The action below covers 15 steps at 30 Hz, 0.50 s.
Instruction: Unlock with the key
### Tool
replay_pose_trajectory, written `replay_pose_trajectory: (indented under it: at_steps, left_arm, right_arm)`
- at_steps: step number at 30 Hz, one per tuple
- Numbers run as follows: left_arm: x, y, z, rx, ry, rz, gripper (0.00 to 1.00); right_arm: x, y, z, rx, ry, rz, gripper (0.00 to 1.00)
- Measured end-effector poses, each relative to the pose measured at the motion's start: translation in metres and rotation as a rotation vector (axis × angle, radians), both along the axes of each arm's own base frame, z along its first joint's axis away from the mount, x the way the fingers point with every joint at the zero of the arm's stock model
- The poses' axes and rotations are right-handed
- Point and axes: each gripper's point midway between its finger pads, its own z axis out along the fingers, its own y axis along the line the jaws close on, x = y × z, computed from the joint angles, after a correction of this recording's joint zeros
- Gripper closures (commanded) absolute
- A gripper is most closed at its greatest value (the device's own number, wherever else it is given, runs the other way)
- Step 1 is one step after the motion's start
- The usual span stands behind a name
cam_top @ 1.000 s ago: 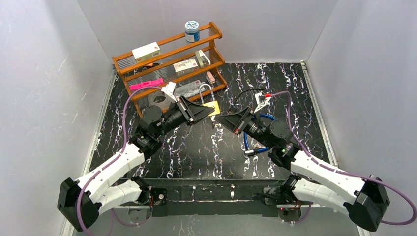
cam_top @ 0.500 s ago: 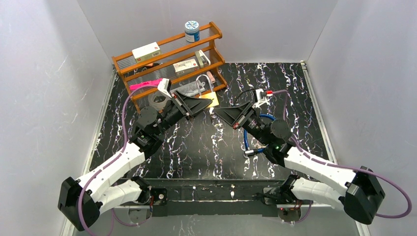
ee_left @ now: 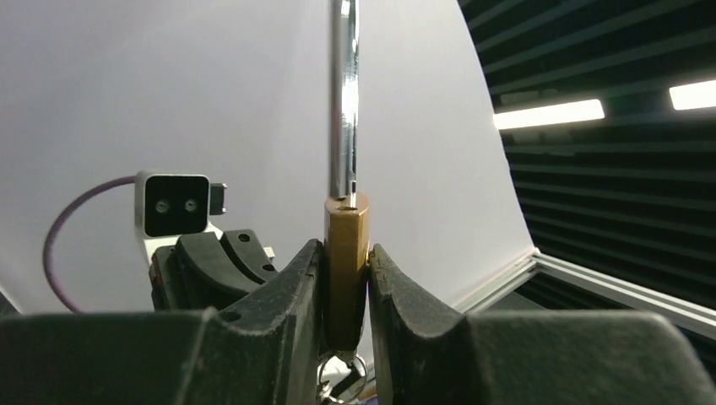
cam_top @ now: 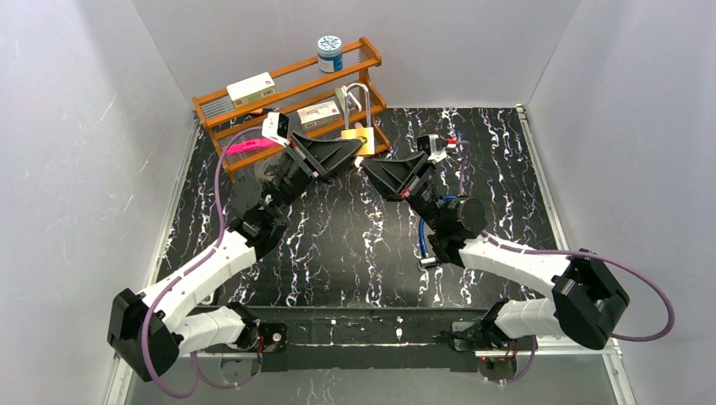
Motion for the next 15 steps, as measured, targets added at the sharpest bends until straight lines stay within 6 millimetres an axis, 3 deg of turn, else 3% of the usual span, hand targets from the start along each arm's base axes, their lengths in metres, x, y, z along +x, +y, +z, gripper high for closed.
replay_pose_trajectory:
  at_steps: [7, 8, 12, 15]
  left_arm:
    - [-0.005, 0.006, 0.008, -0.045, -0.004, 0.011, 1.0]
    - [-0.005, 0.006, 0.007, -0.046, -0.002, 0.009, 1.0]
    - [-0.006, 0.005, 0.007, -0.041, -0.013, 0.014, 1.0]
    - [-0.006, 0.005, 0.007, -0.028, -0.029, 0.026, 1.0]
  right_arm:
    - [-0.004, 0.003, 0.006, -0.047, -0.021, -0.005, 0.99]
    - [-0.005, 0.002, 0.006, -0.053, -0.023, -0.008, 0.92]
    - [-0.006, 0.003, 0.005, -0.069, -0.037, -0.019, 0.46]
    - [-0.004, 0.005, -0.004, -0.15, -0.035, -0.055, 0.29]
